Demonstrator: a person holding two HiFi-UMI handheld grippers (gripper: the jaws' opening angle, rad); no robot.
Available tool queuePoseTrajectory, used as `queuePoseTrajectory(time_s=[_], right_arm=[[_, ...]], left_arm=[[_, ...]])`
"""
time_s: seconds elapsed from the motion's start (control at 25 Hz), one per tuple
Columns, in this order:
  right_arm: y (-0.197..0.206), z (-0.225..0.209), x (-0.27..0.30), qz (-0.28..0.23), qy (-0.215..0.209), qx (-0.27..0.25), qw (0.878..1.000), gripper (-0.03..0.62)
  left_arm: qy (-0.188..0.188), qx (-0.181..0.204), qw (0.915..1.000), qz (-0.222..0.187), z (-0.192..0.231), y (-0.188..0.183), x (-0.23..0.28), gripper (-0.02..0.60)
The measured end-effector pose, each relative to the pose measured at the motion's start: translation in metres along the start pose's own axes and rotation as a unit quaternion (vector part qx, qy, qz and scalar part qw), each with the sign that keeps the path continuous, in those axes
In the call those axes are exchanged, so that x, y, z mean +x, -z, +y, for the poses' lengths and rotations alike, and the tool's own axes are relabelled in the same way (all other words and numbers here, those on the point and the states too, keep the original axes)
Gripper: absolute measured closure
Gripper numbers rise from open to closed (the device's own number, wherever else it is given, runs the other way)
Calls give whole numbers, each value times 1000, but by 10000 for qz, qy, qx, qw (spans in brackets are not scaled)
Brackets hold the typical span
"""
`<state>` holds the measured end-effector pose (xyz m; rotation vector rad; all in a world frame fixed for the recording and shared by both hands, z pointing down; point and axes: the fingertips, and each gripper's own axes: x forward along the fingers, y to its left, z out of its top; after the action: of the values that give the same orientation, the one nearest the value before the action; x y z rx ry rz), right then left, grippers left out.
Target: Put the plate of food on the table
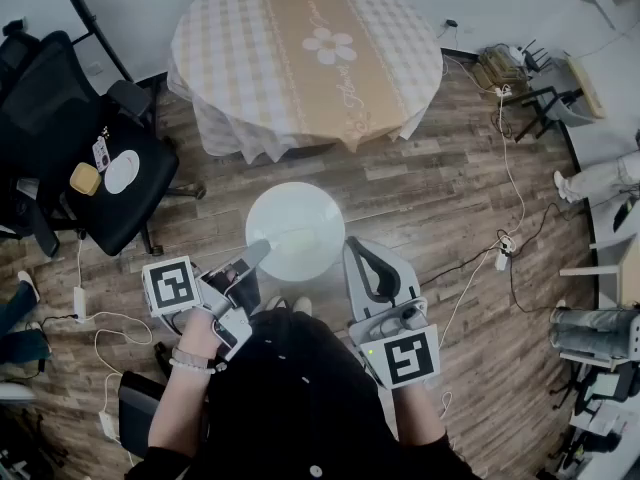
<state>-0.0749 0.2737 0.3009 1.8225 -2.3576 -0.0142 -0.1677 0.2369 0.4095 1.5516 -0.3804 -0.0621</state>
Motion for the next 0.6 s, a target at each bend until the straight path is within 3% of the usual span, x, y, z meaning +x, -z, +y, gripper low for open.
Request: queuePoseTrajectory(time_s=[0.36,0.6], right_arm=[[3,4,1,61,7,141,9999,595],[23,-4,5,491,28,868,9950,594]], left_arm=[[60,2,10000,9,1,-2,-3,572],[70,-34,10000,-4,3,-2,-3,572]])
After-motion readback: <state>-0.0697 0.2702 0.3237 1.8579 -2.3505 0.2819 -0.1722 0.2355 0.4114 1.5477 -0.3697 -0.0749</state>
